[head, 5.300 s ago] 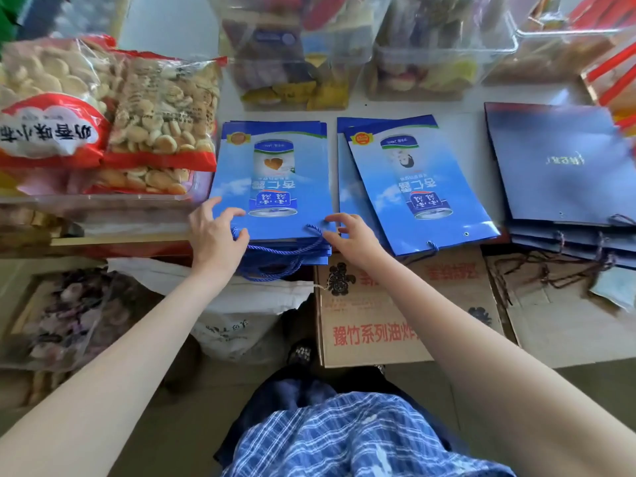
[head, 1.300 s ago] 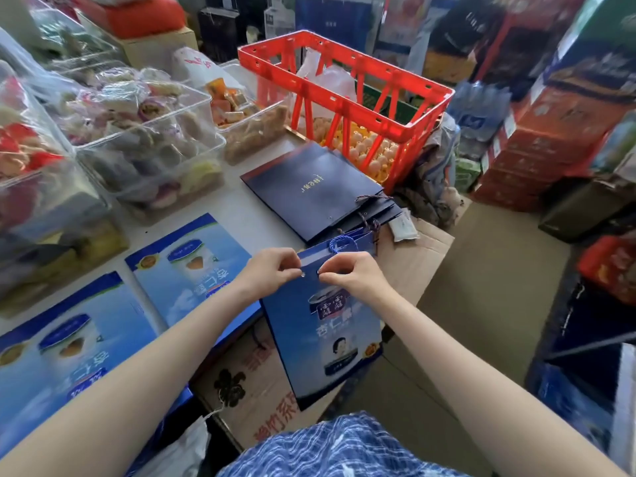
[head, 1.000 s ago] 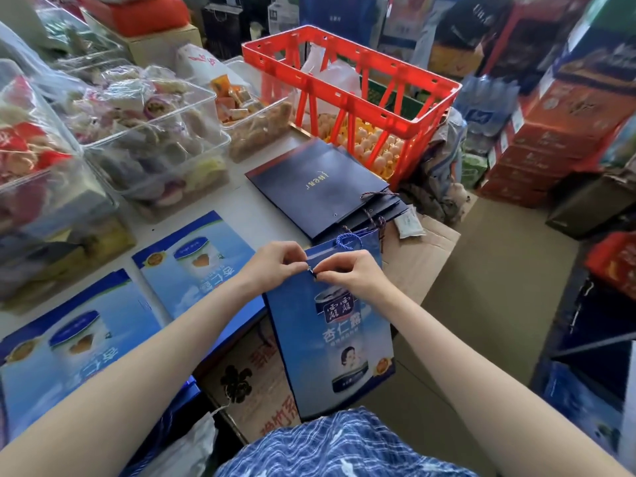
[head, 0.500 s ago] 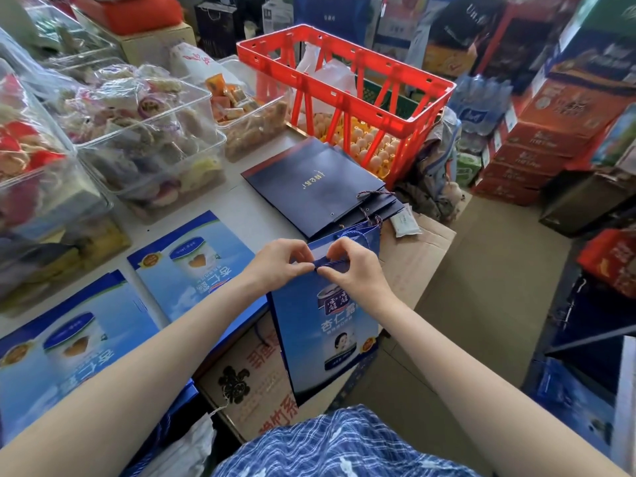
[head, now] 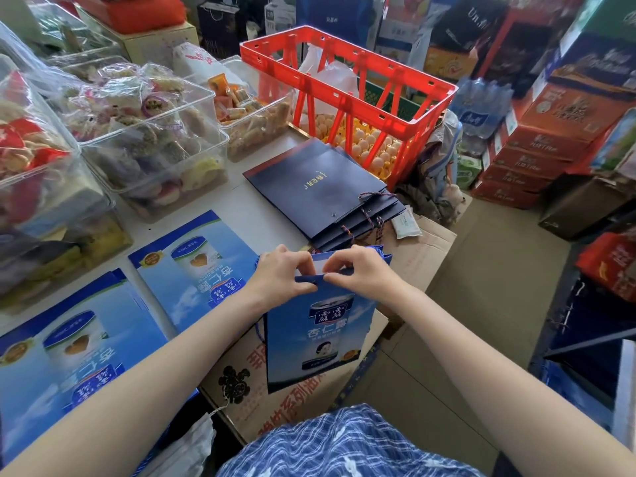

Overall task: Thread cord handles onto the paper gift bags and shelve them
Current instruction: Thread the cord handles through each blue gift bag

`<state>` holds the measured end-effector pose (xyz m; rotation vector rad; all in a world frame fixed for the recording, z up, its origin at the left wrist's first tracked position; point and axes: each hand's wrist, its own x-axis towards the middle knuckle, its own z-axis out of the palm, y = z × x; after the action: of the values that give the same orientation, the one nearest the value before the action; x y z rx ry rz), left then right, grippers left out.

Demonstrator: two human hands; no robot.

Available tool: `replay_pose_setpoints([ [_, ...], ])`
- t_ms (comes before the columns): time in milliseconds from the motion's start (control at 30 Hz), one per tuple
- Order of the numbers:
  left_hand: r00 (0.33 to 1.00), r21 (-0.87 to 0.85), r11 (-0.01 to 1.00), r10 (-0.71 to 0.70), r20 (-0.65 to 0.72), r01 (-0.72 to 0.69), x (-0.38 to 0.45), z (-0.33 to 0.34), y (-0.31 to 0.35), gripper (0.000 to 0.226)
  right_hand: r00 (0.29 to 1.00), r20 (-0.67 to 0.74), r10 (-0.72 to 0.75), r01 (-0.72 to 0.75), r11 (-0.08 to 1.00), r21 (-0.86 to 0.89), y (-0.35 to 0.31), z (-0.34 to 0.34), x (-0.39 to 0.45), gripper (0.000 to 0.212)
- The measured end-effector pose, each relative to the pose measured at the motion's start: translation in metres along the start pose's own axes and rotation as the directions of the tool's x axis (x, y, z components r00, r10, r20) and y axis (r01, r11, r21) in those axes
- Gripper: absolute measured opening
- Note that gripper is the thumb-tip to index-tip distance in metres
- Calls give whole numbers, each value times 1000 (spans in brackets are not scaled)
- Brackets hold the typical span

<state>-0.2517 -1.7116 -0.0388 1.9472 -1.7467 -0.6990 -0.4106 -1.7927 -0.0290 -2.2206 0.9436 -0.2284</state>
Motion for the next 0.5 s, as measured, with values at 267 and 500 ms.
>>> replay_pose_setpoints([
  [267,979,138,973,196,-62,-186,0,3,3,16,961,255,109,-138,985,101,-8,-10,16,13],
  [500,947,152,951,290,-140,-269,-7,-3,-2,15,936,337,101,-162,974,159,-17,-13,18,13],
])
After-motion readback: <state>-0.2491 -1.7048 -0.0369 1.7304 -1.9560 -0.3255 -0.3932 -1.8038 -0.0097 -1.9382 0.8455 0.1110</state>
